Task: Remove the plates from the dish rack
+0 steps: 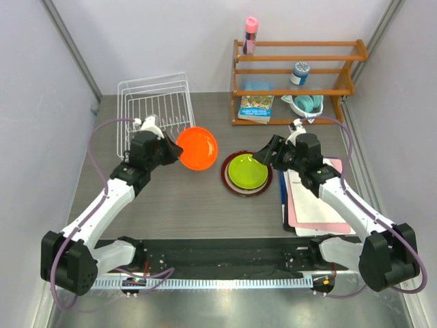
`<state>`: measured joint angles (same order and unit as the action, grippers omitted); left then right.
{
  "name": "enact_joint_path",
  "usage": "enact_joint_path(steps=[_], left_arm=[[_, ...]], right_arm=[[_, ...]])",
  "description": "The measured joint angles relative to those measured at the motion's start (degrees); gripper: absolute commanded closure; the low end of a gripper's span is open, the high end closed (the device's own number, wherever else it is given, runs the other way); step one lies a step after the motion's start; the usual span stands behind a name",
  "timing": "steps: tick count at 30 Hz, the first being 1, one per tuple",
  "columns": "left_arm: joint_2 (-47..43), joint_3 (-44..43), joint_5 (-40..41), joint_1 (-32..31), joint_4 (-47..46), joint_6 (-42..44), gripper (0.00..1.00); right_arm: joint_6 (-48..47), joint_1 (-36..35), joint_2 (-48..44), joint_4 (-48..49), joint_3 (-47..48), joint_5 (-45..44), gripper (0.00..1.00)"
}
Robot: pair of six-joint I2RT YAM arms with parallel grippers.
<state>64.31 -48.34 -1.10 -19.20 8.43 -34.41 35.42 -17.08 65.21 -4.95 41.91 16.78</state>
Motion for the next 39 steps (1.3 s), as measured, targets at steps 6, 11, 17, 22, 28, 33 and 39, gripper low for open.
enact_joint_path(steps=[6,11,17,22,28,33,39], left_arm=[[0.3,2.4,-5.2,-6.1,-2.2,-5.4,1.0],[0.5,2.4,-6.0,-9.6,-5.2,-7.4,1.0],[1.6,2.4,-5.4,-13.1,-6.1,-7.7,1.0],[2.2,2.4,-4.8,-14.5,-6.1,-7.8,1.0],[3.1,2.4,-4.8,-14.6,-6.7,-7.9,1.0],[4.7,2.5,-4.5,-14.3,-8.3,-8.7,1.0],[6.9,2.8,-4.7,-13.7,-10.0,-9.1,0.56]], right_arm=[[2.3,-4.2,2.0,5.6,0.0,1.1,0.3],[3.7,-7.1,5.9,8.6,0.0,1.4,0.3],[4.7,-8.3,8.3,10.8,0.0,1.7,0.3],[4.8,-8.4,8.3,10.8,0.0,1.6,0.4],[5.6,-8.4,8.3,12.6,-0.2,3.6,0.77],[6.2,-7.7,8.6,16.4,-1.4,6.2,0.99],[6.9,-6.9,9.0,18.5,-2.7,7.6,0.99]])
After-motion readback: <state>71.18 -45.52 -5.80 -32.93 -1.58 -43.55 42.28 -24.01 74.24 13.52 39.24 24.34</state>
